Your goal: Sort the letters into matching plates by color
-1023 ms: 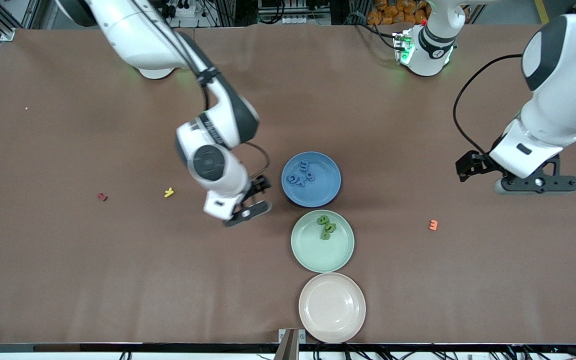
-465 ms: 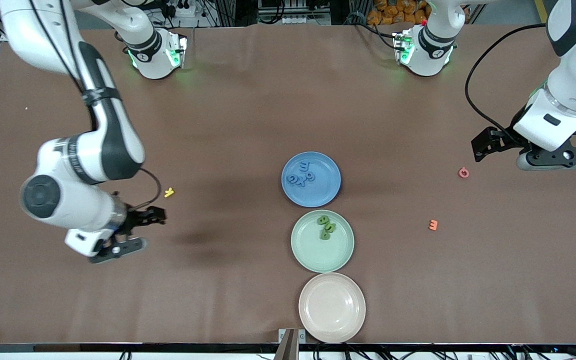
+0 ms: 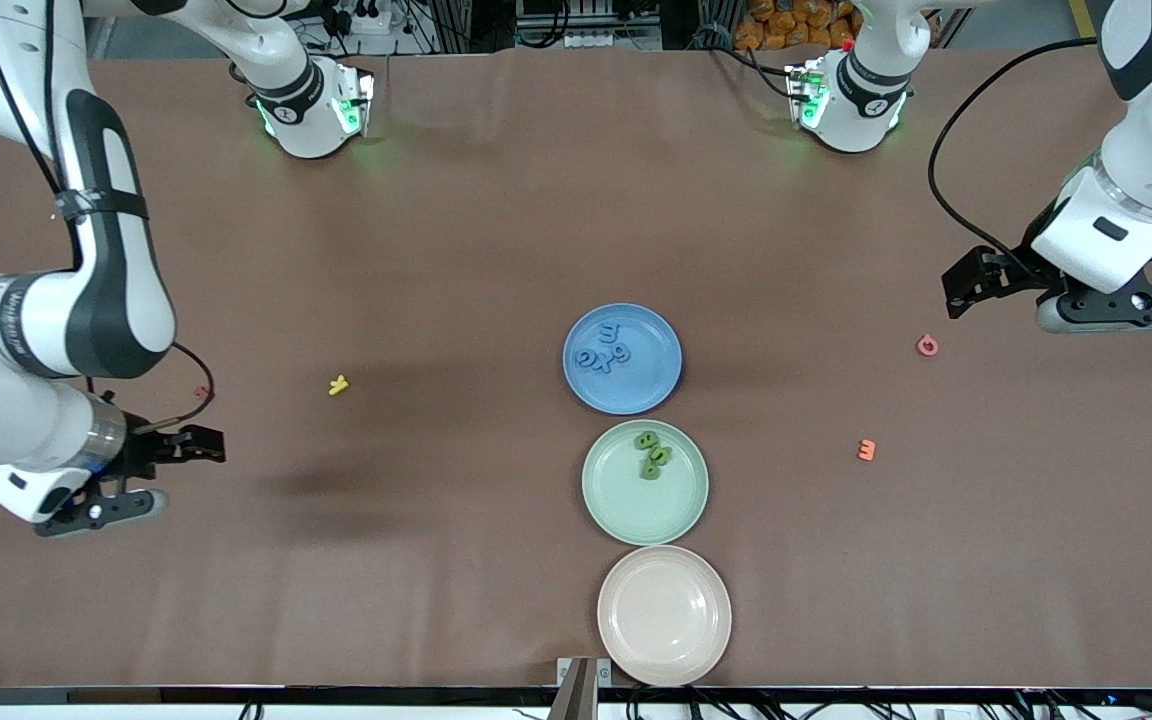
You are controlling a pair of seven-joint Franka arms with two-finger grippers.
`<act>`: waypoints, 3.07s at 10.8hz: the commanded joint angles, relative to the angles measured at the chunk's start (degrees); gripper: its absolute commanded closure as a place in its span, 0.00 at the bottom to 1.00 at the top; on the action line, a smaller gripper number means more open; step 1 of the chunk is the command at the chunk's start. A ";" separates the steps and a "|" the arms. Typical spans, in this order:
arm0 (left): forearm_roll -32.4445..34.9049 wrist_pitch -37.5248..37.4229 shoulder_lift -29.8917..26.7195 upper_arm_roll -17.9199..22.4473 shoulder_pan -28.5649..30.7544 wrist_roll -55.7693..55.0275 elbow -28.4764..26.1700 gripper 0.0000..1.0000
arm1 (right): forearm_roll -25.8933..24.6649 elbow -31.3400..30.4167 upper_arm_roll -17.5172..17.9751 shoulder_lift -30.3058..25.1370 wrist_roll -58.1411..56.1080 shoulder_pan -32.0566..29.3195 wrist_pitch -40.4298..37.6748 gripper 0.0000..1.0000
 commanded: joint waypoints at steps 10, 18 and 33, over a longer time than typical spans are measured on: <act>-1.05 -0.58 0.23 0.55 -0.10 4.16 -0.60 0.00 | -0.67 -1.52 -2.00 -29.40 16.90 2.37 -30.10 0.00; -1.49 -7.53 -2.41 3.01 0.34 4.43 1.16 0.00 | -1.19 -7.94 -3.58 -29.77 24.49 4.66 -19.90 0.00; -3.25 -7.71 -6.63 3.80 0.43 4.16 1.34 0.00 | -1.20 -4.33 -6.05 -28.01 25.64 5.45 -20.69 0.00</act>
